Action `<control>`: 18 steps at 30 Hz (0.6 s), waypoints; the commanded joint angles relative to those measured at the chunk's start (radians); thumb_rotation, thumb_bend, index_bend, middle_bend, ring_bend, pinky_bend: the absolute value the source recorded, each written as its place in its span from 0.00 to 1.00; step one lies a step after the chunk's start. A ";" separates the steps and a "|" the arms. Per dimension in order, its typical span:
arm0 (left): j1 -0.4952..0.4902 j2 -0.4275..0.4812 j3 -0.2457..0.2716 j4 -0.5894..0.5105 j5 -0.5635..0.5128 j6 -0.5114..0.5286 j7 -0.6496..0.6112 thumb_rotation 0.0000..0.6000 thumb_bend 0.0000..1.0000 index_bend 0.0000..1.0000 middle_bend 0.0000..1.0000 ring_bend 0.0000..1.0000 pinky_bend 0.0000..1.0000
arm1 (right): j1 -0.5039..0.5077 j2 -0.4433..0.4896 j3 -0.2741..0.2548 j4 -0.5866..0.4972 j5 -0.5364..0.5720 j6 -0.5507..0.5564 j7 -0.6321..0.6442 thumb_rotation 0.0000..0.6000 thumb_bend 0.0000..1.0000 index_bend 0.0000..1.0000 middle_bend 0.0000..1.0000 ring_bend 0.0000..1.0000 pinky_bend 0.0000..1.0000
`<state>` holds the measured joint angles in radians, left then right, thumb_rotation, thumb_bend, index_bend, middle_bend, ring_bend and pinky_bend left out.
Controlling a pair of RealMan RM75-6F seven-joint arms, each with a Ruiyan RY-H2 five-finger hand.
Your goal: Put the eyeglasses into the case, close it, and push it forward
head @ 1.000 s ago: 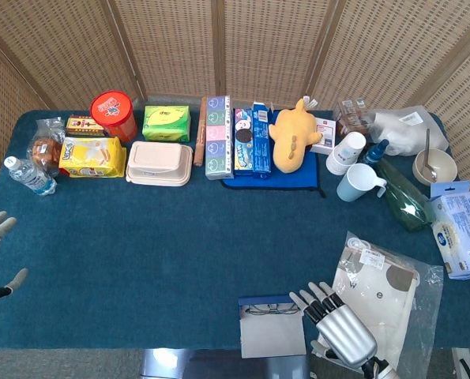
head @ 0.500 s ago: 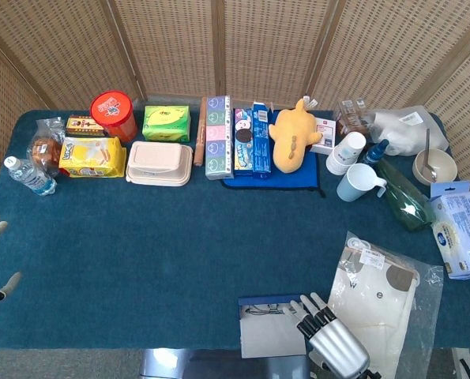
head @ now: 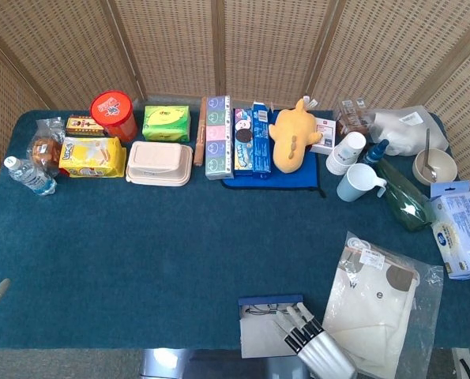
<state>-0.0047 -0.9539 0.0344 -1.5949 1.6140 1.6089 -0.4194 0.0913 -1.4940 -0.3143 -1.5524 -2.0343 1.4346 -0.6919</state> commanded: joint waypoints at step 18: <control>0.043 -0.008 0.025 0.076 0.037 0.060 -0.075 1.00 0.28 0.00 0.00 0.00 0.00 | -0.073 -0.117 -0.004 0.138 -0.043 0.017 0.035 0.92 0.19 0.00 0.04 0.00 0.12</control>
<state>0.0366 -0.9606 0.0584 -1.5201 1.6504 1.6672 -0.4932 0.0231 -1.6003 -0.3186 -1.4274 -2.0792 1.4535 -0.6674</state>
